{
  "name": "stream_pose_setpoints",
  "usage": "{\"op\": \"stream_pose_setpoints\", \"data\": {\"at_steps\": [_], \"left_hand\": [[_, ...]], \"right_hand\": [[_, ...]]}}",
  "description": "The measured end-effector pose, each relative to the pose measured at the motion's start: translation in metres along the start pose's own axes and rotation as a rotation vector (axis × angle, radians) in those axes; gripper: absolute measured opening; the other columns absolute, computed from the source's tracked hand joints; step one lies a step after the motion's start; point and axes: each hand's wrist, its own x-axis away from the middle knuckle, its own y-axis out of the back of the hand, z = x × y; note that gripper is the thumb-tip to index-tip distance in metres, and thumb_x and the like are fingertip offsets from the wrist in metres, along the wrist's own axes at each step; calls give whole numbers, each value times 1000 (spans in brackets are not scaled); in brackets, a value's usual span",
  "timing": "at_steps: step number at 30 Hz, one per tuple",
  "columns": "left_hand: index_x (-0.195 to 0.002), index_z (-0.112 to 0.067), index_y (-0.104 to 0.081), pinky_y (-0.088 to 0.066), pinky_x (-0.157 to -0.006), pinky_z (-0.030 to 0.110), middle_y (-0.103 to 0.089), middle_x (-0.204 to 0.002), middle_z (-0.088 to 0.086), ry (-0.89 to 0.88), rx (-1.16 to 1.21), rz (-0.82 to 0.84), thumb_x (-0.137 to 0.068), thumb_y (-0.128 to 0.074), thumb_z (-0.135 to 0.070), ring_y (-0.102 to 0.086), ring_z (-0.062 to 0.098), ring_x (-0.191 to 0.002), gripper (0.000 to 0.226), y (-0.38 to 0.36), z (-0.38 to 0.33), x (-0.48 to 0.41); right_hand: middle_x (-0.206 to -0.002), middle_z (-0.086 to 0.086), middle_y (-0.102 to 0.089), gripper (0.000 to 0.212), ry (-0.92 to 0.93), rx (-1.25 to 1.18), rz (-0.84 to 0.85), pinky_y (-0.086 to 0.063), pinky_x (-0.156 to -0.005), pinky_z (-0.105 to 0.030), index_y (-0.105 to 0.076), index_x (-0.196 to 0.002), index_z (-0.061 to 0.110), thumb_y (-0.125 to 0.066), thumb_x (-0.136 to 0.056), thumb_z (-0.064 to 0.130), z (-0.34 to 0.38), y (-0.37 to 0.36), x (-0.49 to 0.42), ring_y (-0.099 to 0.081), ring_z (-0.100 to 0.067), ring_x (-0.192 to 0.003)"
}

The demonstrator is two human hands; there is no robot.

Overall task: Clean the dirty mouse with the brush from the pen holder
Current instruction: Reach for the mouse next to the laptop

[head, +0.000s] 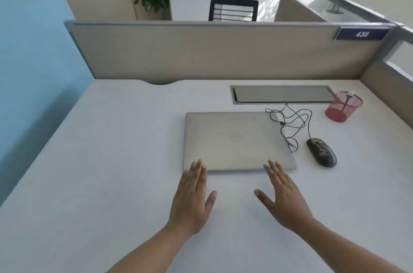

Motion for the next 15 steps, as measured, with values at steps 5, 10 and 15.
{"op": "stream_pose_setpoints", "data": {"at_steps": [5,10,15], "left_hand": [[-157,-9,1,19,-119,28,15,-164,3,53,-19,168,-93,-15,-64,25,13,-148,86,-27,12,21],[-157,-7,-7,16,-119,28,5,-167,4,79,-48,229,-91,-17,-61,15,11,-150,86,-32,15,19],[-158,-9,-7,15,-119,28,7,-167,3,82,-16,210,-91,-17,-60,14,12,-151,85,-32,13,20]], "right_hand": [[-163,12,3,92,-50,54,146,5,-118,-22,-12,-158,23,-18,-85,78,-5,-34,25,13,-3,-148],[-163,10,-3,85,-67,140,111,-1,-122,-28,-13,-158,22,-19,-90,72,-6,-44,33,3,-7,-151],[-165,11,-6,81,-81,142,106,0,-122,-26,-13,-158,25,-23,-91,71,-5,-44,34,2,-6,-152]]}}
